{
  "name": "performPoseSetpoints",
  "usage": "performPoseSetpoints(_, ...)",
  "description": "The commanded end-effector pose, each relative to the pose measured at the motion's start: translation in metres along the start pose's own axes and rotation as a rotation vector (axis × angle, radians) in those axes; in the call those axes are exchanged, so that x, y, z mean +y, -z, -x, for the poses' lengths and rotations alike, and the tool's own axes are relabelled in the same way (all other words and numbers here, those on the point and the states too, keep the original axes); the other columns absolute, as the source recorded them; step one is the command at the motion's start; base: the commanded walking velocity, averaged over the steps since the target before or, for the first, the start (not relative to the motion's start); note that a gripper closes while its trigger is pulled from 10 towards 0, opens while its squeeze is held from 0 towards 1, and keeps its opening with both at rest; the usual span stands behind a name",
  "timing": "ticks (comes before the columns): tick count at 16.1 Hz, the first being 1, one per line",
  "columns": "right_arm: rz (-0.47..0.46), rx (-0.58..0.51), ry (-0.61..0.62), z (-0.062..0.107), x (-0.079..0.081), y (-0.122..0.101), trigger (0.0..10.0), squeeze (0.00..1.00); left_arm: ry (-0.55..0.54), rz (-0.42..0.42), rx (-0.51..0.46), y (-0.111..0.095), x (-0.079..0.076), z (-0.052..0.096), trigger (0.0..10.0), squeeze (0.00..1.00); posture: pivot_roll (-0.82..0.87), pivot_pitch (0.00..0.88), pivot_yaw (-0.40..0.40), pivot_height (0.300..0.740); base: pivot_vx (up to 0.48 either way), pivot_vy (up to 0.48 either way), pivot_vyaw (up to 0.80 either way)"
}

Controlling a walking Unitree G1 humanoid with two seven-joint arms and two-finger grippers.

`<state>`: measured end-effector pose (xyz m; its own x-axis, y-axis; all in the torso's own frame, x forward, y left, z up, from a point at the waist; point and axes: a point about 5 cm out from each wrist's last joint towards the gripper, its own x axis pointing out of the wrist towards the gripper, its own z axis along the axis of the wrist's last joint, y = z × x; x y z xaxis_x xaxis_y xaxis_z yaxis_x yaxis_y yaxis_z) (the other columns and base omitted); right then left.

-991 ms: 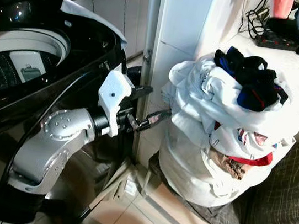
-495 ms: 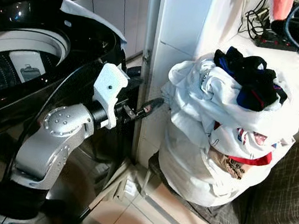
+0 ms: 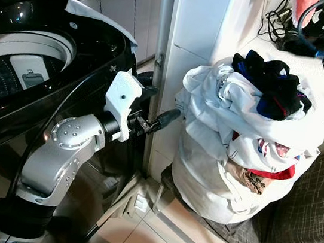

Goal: Clothes washing

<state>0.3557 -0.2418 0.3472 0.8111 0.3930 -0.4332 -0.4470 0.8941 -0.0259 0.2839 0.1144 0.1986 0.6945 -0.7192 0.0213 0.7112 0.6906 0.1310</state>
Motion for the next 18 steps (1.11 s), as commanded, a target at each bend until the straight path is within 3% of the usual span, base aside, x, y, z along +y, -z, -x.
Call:
performPoseSetpoints(1, 0.017, -0.001, 0.008, 0.007, 0.002, -0.008, 10.0, 1.0, 0.035, -0.011, -0.011, -0.003, -0.004, -0.002, 10.0, 0.0, -0.09, 0.0, -0.003, 0.74, 0.0, 0.0, 0.0)
performPoseSetpoints(6, -0.022, 0.045, -0.035, 0.004, 0.005, 0.0, 10.0, 1.0, 0.084, -0.005, -0.007, -0.003, -0.012, -0.001, 10.0, 0.0, -0.09, 0.0, -0.011, 0.74, 0.0, 0.0, 0.0)
performPoseSetpoints(10, 0.012, 0.108, -0.088, 0.004, 0.011, 0.008, 10.0, 1.0, 0.157, 0.021, -0.011, -0.004, -0.02, 0.003, 10.0, 0.0, -0.09, 0.0, -0.019, 0.74, 0.0, 0.0, 0.0)
performPoseSetpoints(11, 0.033, 0.158, -0.066, 0.002, 0.01, 0.014, 10.0, 0.94, 0.195, 0.04, -0.012, -0.005, -0.025, 0.005, 10.0, 0.0, -0.09, 0.0, -0.022, 0.74, 0.0, 0.0, 0.0)
performPoseSetpoints(12, 0.033, 0.18, -0.065, -0.001, 0.01, 0.019, 10.0, 0.56, 0.225, 0.051, -0.013, -0.006, -0.028, 0.007, 10.0, 0.0, -0.09, 0.0, -0.022, 0.74, 0.0, 0.0, 0.0)
performPoseSetpoints(13, 0.035, 0.206, -0.062, -0.002, 0.01, 0.021, 10.0, 0.0, 0.231, 0.052, -0.014, -0.006, -0.028, 0.007, 10.0, 0.0, -0.08, 0.0, -0.022, 0.74, 0.0, 0.0, 0.0)
performPoseSetpoints(18, 0.003, 0.242, -0.123, -0.006, 0.013, 0.032, 10.0, 0.0, 0.217, 0.046, -0.015, -0.008, -0.026, 0.007, 10.0, 0.0, -0.08, 0.0, -0.022, 0.74, 0.0, 0.0, 0.0)
